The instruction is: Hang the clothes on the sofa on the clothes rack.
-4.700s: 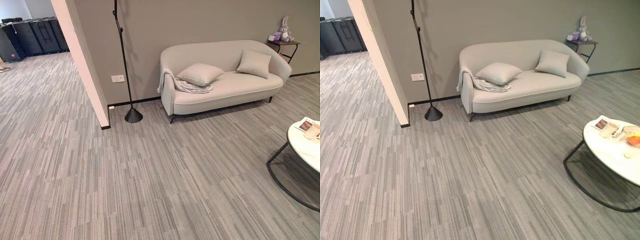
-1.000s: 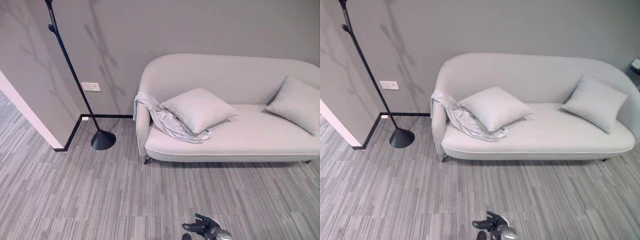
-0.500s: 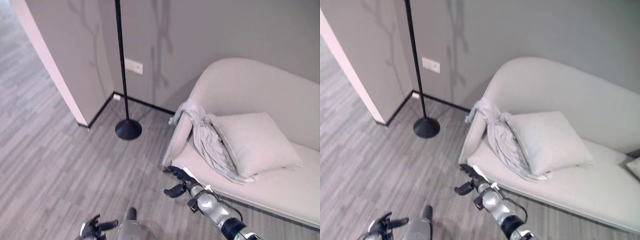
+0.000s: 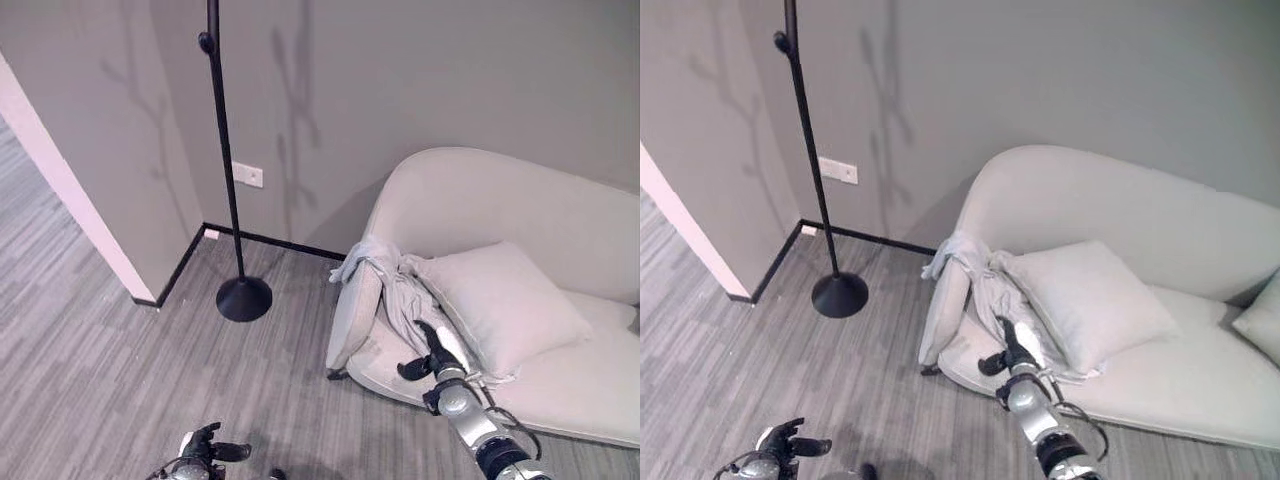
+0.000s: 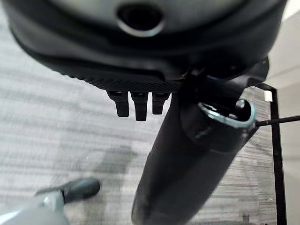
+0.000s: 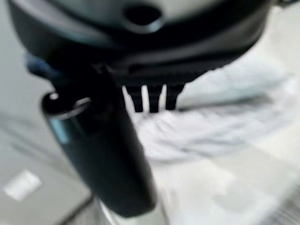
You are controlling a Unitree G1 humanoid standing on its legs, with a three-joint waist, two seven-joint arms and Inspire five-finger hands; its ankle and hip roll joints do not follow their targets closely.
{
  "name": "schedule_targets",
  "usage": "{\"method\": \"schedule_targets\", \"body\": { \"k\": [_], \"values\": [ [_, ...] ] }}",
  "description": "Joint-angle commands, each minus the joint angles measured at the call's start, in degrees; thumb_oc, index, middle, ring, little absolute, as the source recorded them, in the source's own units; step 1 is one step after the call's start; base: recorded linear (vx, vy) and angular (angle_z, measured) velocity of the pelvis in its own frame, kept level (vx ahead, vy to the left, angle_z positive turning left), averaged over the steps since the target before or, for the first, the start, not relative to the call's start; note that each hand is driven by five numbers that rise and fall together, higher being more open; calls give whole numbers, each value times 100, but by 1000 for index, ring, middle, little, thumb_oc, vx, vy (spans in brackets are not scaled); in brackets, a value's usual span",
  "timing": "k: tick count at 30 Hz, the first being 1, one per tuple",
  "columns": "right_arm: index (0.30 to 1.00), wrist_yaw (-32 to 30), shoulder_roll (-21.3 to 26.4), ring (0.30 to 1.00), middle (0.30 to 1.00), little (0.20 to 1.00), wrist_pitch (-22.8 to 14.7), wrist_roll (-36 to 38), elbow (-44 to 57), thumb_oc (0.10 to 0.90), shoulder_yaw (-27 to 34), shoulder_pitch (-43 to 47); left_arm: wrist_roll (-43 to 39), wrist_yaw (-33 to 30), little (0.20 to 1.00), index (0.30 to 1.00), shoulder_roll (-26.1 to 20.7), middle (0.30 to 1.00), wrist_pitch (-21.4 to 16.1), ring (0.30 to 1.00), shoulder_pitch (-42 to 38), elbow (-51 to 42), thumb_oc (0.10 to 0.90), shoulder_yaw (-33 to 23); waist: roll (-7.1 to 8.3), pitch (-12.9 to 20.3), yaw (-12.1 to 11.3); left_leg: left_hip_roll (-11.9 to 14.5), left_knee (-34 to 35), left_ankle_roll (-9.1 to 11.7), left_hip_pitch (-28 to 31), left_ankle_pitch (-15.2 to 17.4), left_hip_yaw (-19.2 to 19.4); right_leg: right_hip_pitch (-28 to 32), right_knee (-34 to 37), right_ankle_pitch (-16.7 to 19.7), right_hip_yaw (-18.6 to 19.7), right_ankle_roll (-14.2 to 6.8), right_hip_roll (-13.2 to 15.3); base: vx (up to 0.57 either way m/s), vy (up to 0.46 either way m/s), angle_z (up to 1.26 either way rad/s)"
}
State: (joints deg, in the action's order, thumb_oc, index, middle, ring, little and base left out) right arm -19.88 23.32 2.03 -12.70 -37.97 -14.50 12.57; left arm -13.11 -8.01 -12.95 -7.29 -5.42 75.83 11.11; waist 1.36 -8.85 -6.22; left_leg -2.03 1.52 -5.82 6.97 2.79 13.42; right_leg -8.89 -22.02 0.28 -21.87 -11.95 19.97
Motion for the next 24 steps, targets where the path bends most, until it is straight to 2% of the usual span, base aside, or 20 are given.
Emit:
{"method": "schedule_targets", "body": {
  "k": [1, 2, 3, 5, 6, 7, 10, 11, 12, 14, 16, 19, 20, 21, 22, 23, 24],
  "values": [
    [900, -459, 407, 900, 900, 900, -93, -293, 62, 800, 384, 487, 312, 6, 900, 900, -19, 900, -59, 900, 68, 130, 800, 81, 157, 123, -201, 553, 348, 657, -585, -328, -580, 582, 1337, 704, 214, 24, 123, 247, -310, 45],
    [900, -478, 590, 900, 900, 900, -47, -439, -30, 800, 494, 405, 454, -12, 900, 900, -10, 900, -81, 900, 56, 187, 800, 100, 254, 152, -134, 625, 348, 797, -526, -216, -761, 474, 1972, 1216, 650, -130, 355, 269, -315, 38],
    [900, -475, 652, 900, 900, 900, -12, -509, -31, 800, 544, 326, 497, -14, 900, 900, -18, 900, -81, 900, 55, 202, 800, 90, 295, 169, -108, 678, 348, 867, -468, -171, -817, 442, 2173, 1455, 850, -207, 414, 359, -423, 35],
    [900, -511, 775, 900, 900, 900, -3, -577, -165, 800, 600, 302, 488, -48, 900, 900, -68, 900, -115, 900, 75, 186, 800, 45, 379, 208, -136, 864, 348, 1017, -355, -121, -870, 418, 2298, 1703, 957, -297, 432, 231, -283, 58],
    [900, -514, 774, 900, 900, 900, -8, -576, -174, 800, 596, 307, 488, -48, 900, 900, -68, 900, -116, 900, 77, 185, 800, 44, 370, 205, -133, 878, 348, 1024, -348, -117, -874, 434, 2307, 1704, 947, -295, 418, 300, -370, 66],
    [900, -509, 778, 900, 900, 900, -6, -619, -258, 800, 585, 251, 467, -110, 900, 900, -100, 900, -121, 900, 114, 201, 800, -52, 503, 263, -151, 1017, 348, 1154, -278, -92, -961, 592, 2424, 1559, 945, -305, 246, 288, -374, 43],
    [900, -496, 810, 900, 900, 900, -74, -648, -159, 800, 604, 109, 288, -153, 900, 900, -41, 900, -145, 900, 228, 220, 800, -190, 471, 363, -143, 1537, 348, 1399, -356, -262, -1103, 647, 2408, 1109, 787, -224, -183, 252, -409, 39],
    [900, -532, 827, 900, 900, 900, -155, -545, -223, 800, 638, 128, 296, -153, 900, 900, 24, 900, -157, 900, 269, 231, 800, -136, 407, 398, -139, 1696, 348, 1485, -422, -368, -1144, 729, 2503, 962, 653, -150, -370, 188, -471, -7],
    [900, -658, 796, 900, 900, 900, -383, -41, -685, 800, 573, 325, 356, -153, 900, 900, 176, 900, -149, 900, 239, 229, 800, 114, 169, 427, -122, 2096, 348, 1704, -698, -768, -1191, 841, 2702, 608, 413, 27, -827, 136, -396, -9],
    [900, -663, 812, 900, 900, 900, -440, 51, -776, 800, 542, 364, 375, -152, 900, 900, 220, 900, -139, 900, 216, 198, 800, 183, 98, 437, -106, 2195, 348, 1745, -789, -880, -1151, 857, 2702, 480, 345, 68, -924, 81, -230, 29],
    [900, -721, 872, 900, 900, 900, -552, 247, -919, 800, 492, 440, 426, -219, 900, 900, 283, 900, -163, 900, 187, 17, 800, 355, -19, 410, -63, 2361, 348, 1755, -925, -1105, -895, 941, 2702, 265, 177, 171, -1044, 92, -154, 47],
    [900, -705, 889, 900, 900, 900, -682, 527, -1044, 800, 444, 478, 428, -275, 900, 900, 342, 900, -166, 900, 222, -129, 800, 427, -147, 323, 57, 2572, 282, 1710, -941, -1378, -23, 1115, 2702, 14, -85, 344, -1166, 95, -115, 69],
    [900, -686, 891, 900, 900, 900, -705, 552, -1016, 800, 420, 487, 415, -270, 900, 900, 350, 900, -164, 900, 262, -168, 800, 413, -165, 286, 59, 2586, 171, 1701, -924, -1393, 125, 1166, 2702, -37, -112, 390, -1195, 88, -124, 75],
    [900, -700, 875, 900, 900, 900, -761, 546, -963, 800, 346, 542, 344, -295, 900, 900, 345, 900, -202, 900, 292, -221, 800, 365, -171, 229, 0, 2469, -80, 1649, -1010, -1251, 14, 1184, 2702, -67, -90, 431, -1211, 76, -132, 56],
    [900, -703, 836, 900, 900, 900, -799, 552, -966, 800, 234, 636, 248, -358, 900, 900, 332, 900, -258, 900, 295, -264, 800, 347, -158, 152, -79, 2230, -398, 1563, -1255, -1036, -458, 1176, 2702, -63, -69, 446, -1176, 40, -134, 32],
    [900, -704, 782, 900, 900, 900, -849, 582, -1025, 800, 163, 759, 159, -403, 900, 900, 322, 900, -335, 900, 269, -291, 800, 363, -120, 70, -179, 1835, -529, 1466, -1531, -832, -1019, 1173, 2702, -34, -77, 466, -1126, 33, -123, 8],
    [900, -707, 738, 900, 900, 900, -868, 642, -1086, 800, 139, 843, 91, -410, 900, 900, 307, 900, -367, 900, 250, -316, 800, 376, -107, 41, -259, 1504, -439, 1413, -1692, -762, -1337, 1165, 2702, -22, -103, 481, -1122, 47, -84, 6]
  ]
}}
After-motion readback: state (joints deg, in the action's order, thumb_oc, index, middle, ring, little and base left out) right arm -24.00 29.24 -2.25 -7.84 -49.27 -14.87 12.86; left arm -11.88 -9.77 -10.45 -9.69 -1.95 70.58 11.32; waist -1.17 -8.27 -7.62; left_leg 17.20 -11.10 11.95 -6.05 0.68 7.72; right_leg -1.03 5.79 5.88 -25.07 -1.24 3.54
